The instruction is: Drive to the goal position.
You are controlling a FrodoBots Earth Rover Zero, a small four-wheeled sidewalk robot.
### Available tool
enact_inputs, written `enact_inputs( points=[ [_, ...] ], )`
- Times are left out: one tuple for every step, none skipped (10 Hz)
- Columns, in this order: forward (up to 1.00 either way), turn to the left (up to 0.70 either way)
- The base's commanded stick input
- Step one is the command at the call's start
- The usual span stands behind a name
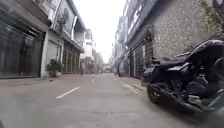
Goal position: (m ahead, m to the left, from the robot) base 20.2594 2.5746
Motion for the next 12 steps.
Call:
enact_inputs(
  points=[
    [0.50, 0.00],
    [0.50, 0.00],
    [0.50, 0.00],
    [0.50, 0.00],
    [0.50, 0.00],
    [0.50, 0.00],
    [0.50, 0.00],
    [0.50, 0.00],
    [0.50, 0.00],
    [0.50, 0.00],
    [0.50, 0.00],
    [0.50, 0.00]
  ],
)
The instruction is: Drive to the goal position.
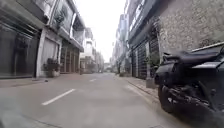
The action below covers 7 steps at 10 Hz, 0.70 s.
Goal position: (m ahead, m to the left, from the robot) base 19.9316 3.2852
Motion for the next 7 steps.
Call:
enact_inputs(
  points=[
    [0.50, 0.00],
    [0.50, 0.00],
    [0.50, 0.00],
    [0.50, 0.00],
    [0.50, 0.00],
    [0.50, 0.00],
    [0.50, 0.00]
  ],
)
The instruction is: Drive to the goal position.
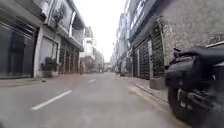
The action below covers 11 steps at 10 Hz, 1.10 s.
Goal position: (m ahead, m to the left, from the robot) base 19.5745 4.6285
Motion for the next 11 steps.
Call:
enact_inputs(
  points=[
    [0.50, 0.00],
    [0.50, 0.00],
    [0.50, 0.00],
    [0.50, 0.00],
    [0.50, 0.00],
    [0.50, 0.00],
    [0.50, -0.01],
    [0.50, -0.09],
    [0.50, -0.28],
    [0.50, -0.50],
    [0.50, -0.40]
  ],
)
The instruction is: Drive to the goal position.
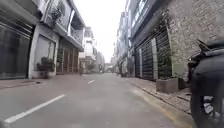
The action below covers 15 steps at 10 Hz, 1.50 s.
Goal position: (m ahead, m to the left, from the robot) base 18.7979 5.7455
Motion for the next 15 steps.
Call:
enact_inputs(
  points=[
    [0.50, 0.00],
    [0.50, 0.00],
    [0.50, 0.00],
    [0.50, 0.00],
    [0.50, 0.00],
    [0.50, 0.00],
    [0.50, 0.00],
    [0.50, 0.00],
    [0.50, 0.00],
    [0.50, 0.00],
    [0.50, 0.00],
    [0.50, 0.00],
    [0.50, 0.00],
    [0.50, 0.00],
    [0.50, -0.10]
  ],
)
